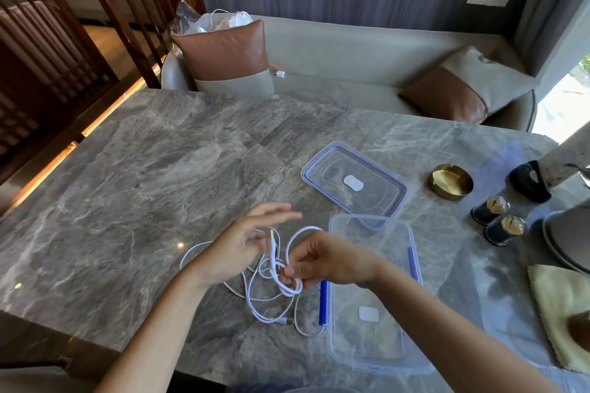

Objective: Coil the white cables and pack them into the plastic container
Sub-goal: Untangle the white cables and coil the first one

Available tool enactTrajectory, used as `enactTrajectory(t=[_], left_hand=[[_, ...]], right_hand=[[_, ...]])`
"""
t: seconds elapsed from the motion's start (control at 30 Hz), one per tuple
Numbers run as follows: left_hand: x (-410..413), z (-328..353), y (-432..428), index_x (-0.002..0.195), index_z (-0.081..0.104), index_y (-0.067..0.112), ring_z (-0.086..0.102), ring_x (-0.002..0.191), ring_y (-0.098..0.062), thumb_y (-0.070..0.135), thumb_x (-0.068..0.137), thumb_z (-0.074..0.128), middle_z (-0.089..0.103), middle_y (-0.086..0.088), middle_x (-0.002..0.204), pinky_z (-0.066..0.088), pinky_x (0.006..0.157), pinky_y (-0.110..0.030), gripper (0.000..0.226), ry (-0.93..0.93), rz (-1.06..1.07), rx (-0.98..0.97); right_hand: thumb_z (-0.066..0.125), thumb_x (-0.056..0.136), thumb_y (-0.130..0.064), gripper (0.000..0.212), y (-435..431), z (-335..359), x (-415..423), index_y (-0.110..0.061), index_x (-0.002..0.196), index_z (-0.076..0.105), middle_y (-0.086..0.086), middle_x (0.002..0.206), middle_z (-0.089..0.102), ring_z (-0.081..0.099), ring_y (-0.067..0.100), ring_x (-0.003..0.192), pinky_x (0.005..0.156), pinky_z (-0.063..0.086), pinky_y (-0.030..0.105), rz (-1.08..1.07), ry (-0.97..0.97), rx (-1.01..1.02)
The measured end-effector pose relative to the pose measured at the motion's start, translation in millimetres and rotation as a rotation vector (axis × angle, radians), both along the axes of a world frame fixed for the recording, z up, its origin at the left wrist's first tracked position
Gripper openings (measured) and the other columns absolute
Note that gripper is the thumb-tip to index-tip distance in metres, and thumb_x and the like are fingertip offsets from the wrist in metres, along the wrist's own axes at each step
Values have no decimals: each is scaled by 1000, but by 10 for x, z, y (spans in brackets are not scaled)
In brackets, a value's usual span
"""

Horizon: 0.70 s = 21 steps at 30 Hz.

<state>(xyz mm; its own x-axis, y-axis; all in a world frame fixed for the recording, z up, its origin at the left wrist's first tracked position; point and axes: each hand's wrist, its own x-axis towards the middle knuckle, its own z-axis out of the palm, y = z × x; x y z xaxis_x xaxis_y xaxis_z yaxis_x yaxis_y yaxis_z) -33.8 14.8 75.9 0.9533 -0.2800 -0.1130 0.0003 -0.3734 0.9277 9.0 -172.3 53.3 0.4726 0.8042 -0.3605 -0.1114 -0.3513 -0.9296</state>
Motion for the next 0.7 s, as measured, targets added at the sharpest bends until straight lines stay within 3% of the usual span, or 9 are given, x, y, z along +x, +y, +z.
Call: enactTrajectory(t=[0.1, 0.17, 0.23, 0.37, 0.47, 0.53, 0.6, 0.7], left_hand=[[117, -46, -24, 111, 65, 24, 44, 128, -13, -21, 80, 50, 46, 4, 135, 41, 107, -37, 56, 78, -57, 16], [136, -81, -38, 114, 62, 30, 44, 128, -8, -14, 82, 54, 46, 8, 136, 40, 106, -42, 56, 61, -65, 59], [131, -97, -64, 119, 57, 37, 43, 127, -1, -11, 84, 54, 44, 13, 138, 40, 106, -37, 60, 5, -69, 60], [117, -99, -80, 111, 65, 38, 39, 131, 1, -12, 86, 51, 42, 18, 141, 40, 106, -30, 59, 44, -145, 9], [131, -134, -32, 99, 70, 35, 38, 129, 2, 1, 84, 60, 44, 18, 136, 31, 108, -24, 38, -3, -151, 206], [142, -139, 21, 88, 68, 30, 43, 124, -2, 9, 78, 67, 50, 16, 129, 29, 104, -21, 23, -113, -93, 364], [137, -143, 108, 74, 62, 29, 54, 110, -6, 12, 72, 71, 62, 13, 110, 38, 97, -25, 19, -218, -15, 442], [78, -154, 225, 68, 58, 30, 61, 76, -3, 30, 73, 74, 66, 14, 73, 50, 76, -32, 17, -187, 82, 497]], right_hand=[[57, 91, -9, 22, 5, 25, 3, 11, 98, 66, -17, 57, 65, 60, -1, 57, 60, 50, 9, 37, -17, -11], [57, 92, -8, 22, -9, 29, 10, 12, 97, 66, -18, 56, 65, 60, -3, 55, 58, 48, 8, 56, -35, -31], [57, 92, -8, 19, -23, 44, 14, 8, 92, 68, -20, 56, 65, 60, -3, 55, 58, 48, 8, 86, -38, -52], [59, 91, -11, 25, -40, 62, 1, -23, 71, 67, -18, 57, 65, 61, 0, 59, 61, 50, 10, 170, -1, -100], [61, 90, -12, 16, -44, 26, 5, -14, 78, 71, -15, 57, 64, 60, 10, 64, 63, 51, 12, 202, -22, -145], [61, 90, -11, 14, -53, 10, 26, -2, 93, 72, -15, 59, 65, 60, 12, 65, 63, 52, 13, 171, -58, -143], [62, 89, -10, 17, -64, 6, 69, 3, 97, 70, -11, 66, 68, 61, 13, 65, 65, 54, 16, 113, -114, -142], [64, 88, -12, 18, -92, -3, 152, 3, 95, 72, 21, 80, 71, 63, 22, 72, 75, 56, 35, -35, -236, -178]])
